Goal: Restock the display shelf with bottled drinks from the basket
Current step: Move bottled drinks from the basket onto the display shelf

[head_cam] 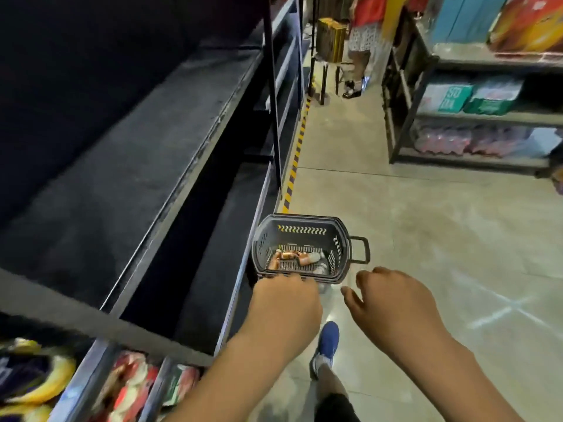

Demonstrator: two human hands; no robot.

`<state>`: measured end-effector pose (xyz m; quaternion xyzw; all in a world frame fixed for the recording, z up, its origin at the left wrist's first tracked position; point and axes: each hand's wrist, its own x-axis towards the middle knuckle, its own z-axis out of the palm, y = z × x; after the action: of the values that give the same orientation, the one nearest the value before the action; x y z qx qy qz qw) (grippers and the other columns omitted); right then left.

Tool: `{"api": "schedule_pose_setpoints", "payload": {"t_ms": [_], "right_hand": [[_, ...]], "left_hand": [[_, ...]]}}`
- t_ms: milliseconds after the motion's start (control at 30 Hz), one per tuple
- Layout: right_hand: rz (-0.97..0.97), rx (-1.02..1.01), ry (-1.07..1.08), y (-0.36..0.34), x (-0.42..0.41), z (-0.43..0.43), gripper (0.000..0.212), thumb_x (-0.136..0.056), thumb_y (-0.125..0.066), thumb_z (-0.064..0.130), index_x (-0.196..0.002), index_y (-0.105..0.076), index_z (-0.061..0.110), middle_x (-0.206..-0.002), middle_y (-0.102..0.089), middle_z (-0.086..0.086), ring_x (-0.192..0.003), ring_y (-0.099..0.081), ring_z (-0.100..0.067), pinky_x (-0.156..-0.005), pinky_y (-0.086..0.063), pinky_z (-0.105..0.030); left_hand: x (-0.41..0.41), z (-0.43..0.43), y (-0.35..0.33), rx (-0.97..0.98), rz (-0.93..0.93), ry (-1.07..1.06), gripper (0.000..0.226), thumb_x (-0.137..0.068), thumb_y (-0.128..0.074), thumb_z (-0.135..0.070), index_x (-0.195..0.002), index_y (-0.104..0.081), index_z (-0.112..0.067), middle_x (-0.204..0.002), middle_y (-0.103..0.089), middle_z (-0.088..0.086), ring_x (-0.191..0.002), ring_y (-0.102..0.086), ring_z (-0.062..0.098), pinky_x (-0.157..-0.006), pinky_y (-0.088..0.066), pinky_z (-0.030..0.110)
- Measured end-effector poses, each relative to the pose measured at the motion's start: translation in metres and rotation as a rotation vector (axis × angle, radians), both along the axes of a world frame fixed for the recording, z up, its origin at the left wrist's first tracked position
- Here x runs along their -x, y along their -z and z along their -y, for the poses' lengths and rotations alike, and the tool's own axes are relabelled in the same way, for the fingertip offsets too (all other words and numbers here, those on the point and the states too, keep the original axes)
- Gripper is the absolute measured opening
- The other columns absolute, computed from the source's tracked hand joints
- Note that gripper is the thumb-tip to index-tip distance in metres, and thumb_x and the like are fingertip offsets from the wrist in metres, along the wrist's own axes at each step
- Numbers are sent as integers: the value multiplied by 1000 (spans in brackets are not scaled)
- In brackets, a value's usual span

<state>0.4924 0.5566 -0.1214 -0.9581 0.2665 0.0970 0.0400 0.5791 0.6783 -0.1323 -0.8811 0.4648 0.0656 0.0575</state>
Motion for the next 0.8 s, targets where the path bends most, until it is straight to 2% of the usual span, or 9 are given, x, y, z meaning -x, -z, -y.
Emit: {"api": "schedule_pose_setpoints", "payload": {"t_ms": [100, 233, 367, 400, 533, 600, 733, 800], "right_hand": [[-52, -70, -10, 38, -66, 74, 35, -98, -39, 44, -112, -63, 23, -112, -66, -1, -106, -62, -26, -83, -47, -33], [-125, -117, -28, 81, -146, 157, 30, -97, -45, 36, -112, -65, 19, -115, -66, -5, -107, -61, -28, -82, -46, -33], [-195, -126, -50, 129, -211, 219, 27, -95, -50, 27, -116, -63, 16, -121, -63, -8, -112, -60, -29, -90, -44, -35], [-200, -140, -51, 144, -224, 231, 27, -94, -51, 26, -116, -63, 16, -120, -63, -9, -111, -60, -29, -89, -44, -36], [-215, -186, 6, 221, -269, 267, 22, -92, -55, 26, -108, -68, 18, -113, -67, -6, -101, -65, -29, -80, -48, -34], [-286, -230, 65, 277, -289, 278, 25, -93, -55, 28, -113, -66, 19, -116, -66, -6, -104, -64, -29, -83, -48, -36], [-346, -358, 159, 408, -328, 295, 26, -93, -53, 29, -114, -62, 17, -116, -65, -11, -104, -64, -30, -81, -51, -39], [-383, -378, 184, 478, -344, 301, 26, -94, -51, 26, -114, -62, 15, -113, -65, -11, -100, -63, -29, -78, -50, -38]], "left_hand": [[-64, 77, 34, -86, -79, -41, 21, -100, -41, -28, -112, -56, -18, -113, -64, 4, -103, -61, 26, -67, -35, 33], [-146, 168, 73, -255, -178, -75, 24, -99, -41, -26, -115, -57, -17, -119, -63, 4, -109, -60, 25, -73, -38, 34], [-214, 254, 115, -349, -203, -59, 34, -102, -35, -28, -128, -55, -16, -130, -59, 6, -122, -53, 24, -98, -37, 35], [-229, 270, 132, -340, -211, -62, 34, -102, -37, -27, -129, -54, -16, -131, -58, 6, -123, -52, 24, -99, -37, 34], [-287, 312, 225, -306, -329, -92, 31, -97, -45, -28, -121, -58, -14, -123, -62, 10, -112, -59, 31, -88, -45, 38], [-312, 323, 281, -328, -393, -109, 31, -97, -45, -29, -123, -55, -17, -122, -62, 9, -111, -59, 30, -85, -45, 38], [-359, 331, 411, -424, -430, -106, 28, -98, -45, -30, -121, -55, -18, -121, -61, 6, -111, -58, 27, -90, -43, 40], [-381, 331, 484, -490, -439, -110, 32, -97, -46, -30, -126, -54, -17, -125, -59, 7, -116, -56, 28, -101, -39, 44]]}}
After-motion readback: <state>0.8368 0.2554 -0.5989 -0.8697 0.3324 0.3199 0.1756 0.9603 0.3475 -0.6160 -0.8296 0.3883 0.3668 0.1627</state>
